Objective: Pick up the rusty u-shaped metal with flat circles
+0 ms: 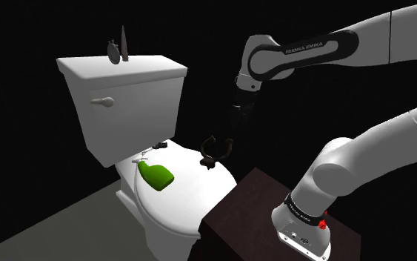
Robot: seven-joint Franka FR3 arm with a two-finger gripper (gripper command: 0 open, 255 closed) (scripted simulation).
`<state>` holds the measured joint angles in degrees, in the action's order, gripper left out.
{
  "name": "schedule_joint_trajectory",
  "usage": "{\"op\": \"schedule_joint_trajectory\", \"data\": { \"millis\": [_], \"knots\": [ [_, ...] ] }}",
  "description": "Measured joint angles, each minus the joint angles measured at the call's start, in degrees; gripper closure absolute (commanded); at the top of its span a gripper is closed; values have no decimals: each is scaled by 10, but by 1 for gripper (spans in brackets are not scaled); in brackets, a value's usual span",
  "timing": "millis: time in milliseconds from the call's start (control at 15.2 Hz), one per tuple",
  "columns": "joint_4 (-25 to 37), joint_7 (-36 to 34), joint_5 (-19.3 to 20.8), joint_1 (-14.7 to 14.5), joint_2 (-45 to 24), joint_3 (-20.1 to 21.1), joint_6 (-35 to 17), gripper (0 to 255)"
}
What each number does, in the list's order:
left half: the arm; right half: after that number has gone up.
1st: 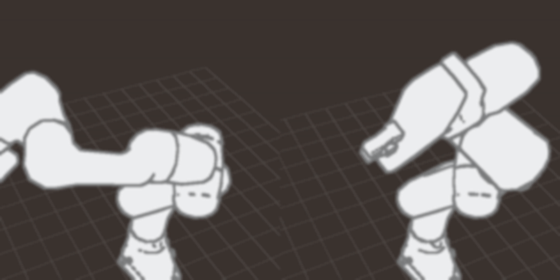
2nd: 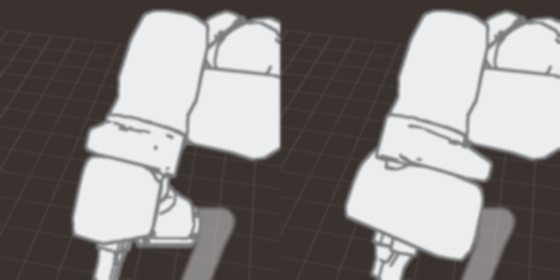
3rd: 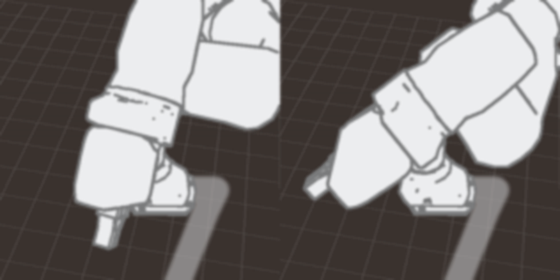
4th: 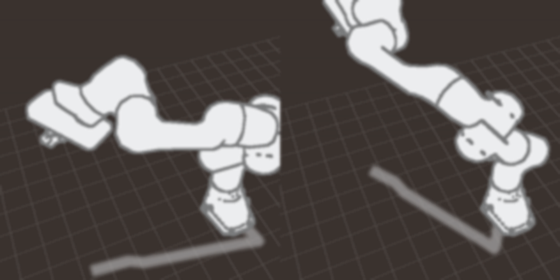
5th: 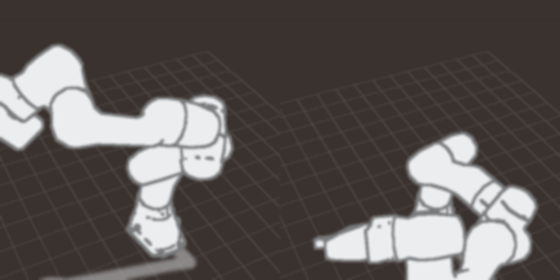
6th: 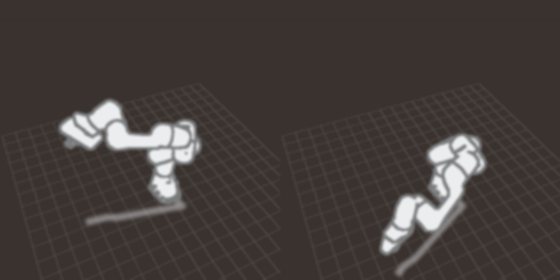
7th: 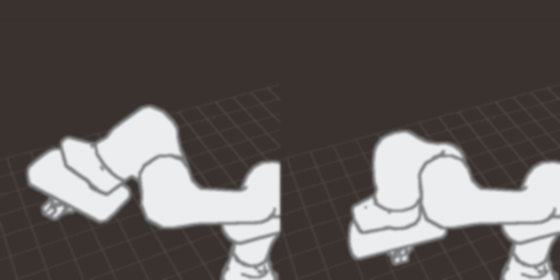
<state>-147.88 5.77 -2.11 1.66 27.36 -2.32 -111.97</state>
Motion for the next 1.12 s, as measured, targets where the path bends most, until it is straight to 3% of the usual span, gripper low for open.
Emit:
{"op": "schedule_joint_trajectory", "data": {
  "millis": [462,1122],
  "knots": [
    [-7,32,-24,-6,-150,-14,-150,0],
    [65,109,-99,-5,-393,-14,-308,0]
  ]
}}
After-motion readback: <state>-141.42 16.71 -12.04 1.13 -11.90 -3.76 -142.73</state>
